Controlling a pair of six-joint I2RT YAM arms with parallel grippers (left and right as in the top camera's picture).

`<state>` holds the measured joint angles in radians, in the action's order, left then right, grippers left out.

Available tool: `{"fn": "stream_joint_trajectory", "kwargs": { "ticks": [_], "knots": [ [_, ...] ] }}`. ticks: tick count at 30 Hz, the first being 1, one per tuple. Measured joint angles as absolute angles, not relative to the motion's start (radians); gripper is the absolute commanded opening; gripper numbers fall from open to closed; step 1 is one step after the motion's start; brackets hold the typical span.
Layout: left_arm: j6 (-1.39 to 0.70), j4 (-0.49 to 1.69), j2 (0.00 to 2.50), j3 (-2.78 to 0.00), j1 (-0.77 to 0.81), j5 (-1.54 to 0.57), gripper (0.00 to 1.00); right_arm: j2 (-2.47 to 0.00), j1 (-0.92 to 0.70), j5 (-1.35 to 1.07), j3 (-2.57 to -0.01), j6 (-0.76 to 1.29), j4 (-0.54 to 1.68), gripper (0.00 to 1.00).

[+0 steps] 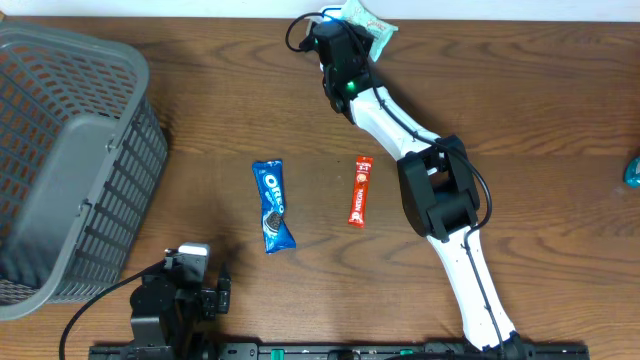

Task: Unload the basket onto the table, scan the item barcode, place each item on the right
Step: 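Lift the tissue pack with the right gripper and hold it at the scanner, then carry the tissue pack right and drop it beside the bottle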

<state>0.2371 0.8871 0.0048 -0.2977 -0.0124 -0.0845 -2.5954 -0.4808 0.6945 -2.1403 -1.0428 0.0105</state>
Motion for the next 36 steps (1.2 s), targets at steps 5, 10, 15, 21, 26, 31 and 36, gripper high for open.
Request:
{"fn": "stream_joint_trajectory", "kwargs": {
  "ticks": [5, 10, 15, 21, 26, 31, 36],
  "knots": [
    [0.237, 0.887, 0.005, -0.298, -0.012, -0.084, 0.93, -2.595, -0.481, 0.687, -2.141, -1.06, 0.002, 0.01],
    [0.237, 0.887, 0.005, -0.298, -0.012, -0.084, 0.93, -2.595, -0.481, 0.686, -2.142, -1.056, 0.04, 0.01],
    [0.237, 0.887, 0.005, -0.298, -0.012, -0.084, 0.93, -2.595, -0.481, 0.701, -2.142, -1.05, 0.094, 0.01],
    [0.237, 0.887, 0.005, -0.298, -0.012, -0.084, 0.93, -2.575, -0.481, 0.715, -2.144, -0.966, 0.241, 0.01],
    [0.237, 0.887, 0.005, -0.298, -0.012, -0.084, 0.93, -2.484, -0.469, 0.734, -2.144, -0.81, 0.499, 0.01],
    [0.237, 0.887, 0.005, -0.298, -0.012, -0.084, 0.93, -2.333, -0.423, 0.779, -2.146, -0.566, 0.83, 0.01],
    [0.237, 0.887, 0.005, -0.298, -0.012, -0.084, 0.93, -2.257, -0.305, 0.801, -2.165, -0.313, 1.078, 0.01]
  ]
}}
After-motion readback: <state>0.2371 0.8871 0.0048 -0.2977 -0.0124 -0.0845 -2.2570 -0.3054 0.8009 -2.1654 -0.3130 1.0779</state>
